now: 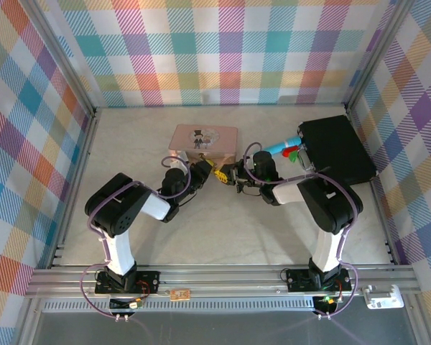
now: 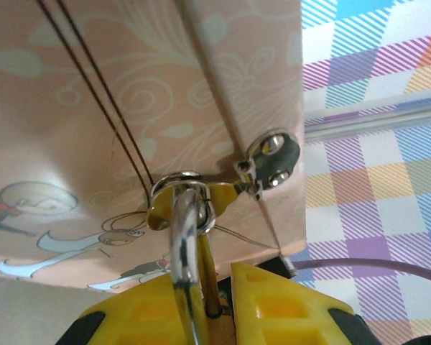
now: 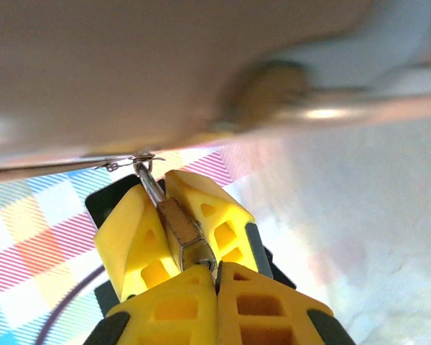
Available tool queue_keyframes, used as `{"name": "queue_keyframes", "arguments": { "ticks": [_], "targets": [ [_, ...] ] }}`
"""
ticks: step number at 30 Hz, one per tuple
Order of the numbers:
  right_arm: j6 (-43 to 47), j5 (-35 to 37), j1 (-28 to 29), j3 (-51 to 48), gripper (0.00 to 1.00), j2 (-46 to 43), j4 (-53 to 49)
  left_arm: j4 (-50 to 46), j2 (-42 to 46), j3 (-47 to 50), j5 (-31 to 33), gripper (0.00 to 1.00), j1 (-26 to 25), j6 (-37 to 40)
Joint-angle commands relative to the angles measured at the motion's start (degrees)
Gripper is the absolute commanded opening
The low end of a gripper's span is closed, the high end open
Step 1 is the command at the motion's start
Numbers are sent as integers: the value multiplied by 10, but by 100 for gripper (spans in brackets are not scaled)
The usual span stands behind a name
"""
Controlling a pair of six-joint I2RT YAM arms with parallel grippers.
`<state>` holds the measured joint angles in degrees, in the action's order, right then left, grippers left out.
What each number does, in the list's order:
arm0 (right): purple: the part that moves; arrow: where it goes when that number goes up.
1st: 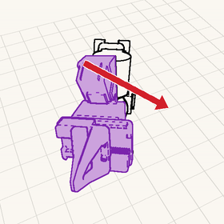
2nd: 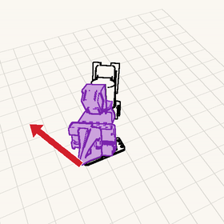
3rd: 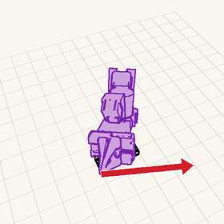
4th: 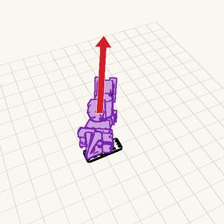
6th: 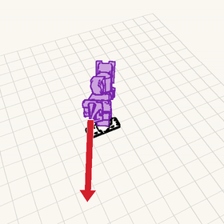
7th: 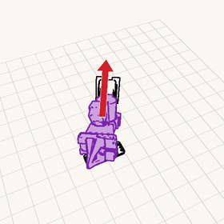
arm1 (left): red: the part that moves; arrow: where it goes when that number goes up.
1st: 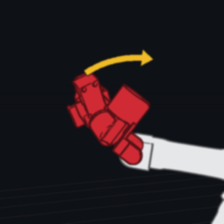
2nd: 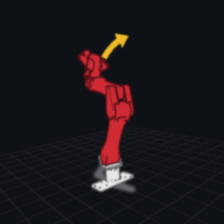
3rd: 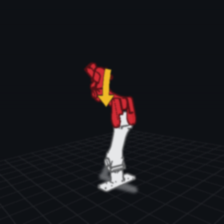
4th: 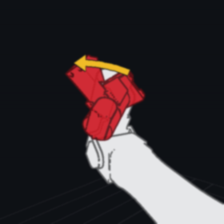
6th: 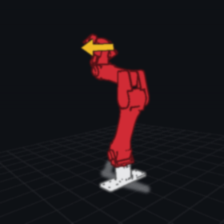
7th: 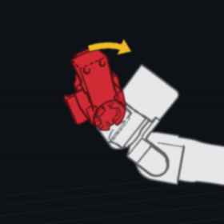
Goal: Unlock a padlock with a key
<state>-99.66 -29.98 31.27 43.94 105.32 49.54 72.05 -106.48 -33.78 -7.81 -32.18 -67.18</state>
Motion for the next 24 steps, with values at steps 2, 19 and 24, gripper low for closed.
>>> {"name": "queue_keyframes", "arguments": {
  "ticks": [2,19,24],
  "targets": [
    [-305,58,30,-2,0,0,217,60,-7,3,-67,0,-33,64],
    [-447,179,71,58,0,50,311,63,-16,13,-7,0,-51,108],
    [-463,199,83,80,0,37,288,63,-17,15,4,0,-54,133]
  ]
}}
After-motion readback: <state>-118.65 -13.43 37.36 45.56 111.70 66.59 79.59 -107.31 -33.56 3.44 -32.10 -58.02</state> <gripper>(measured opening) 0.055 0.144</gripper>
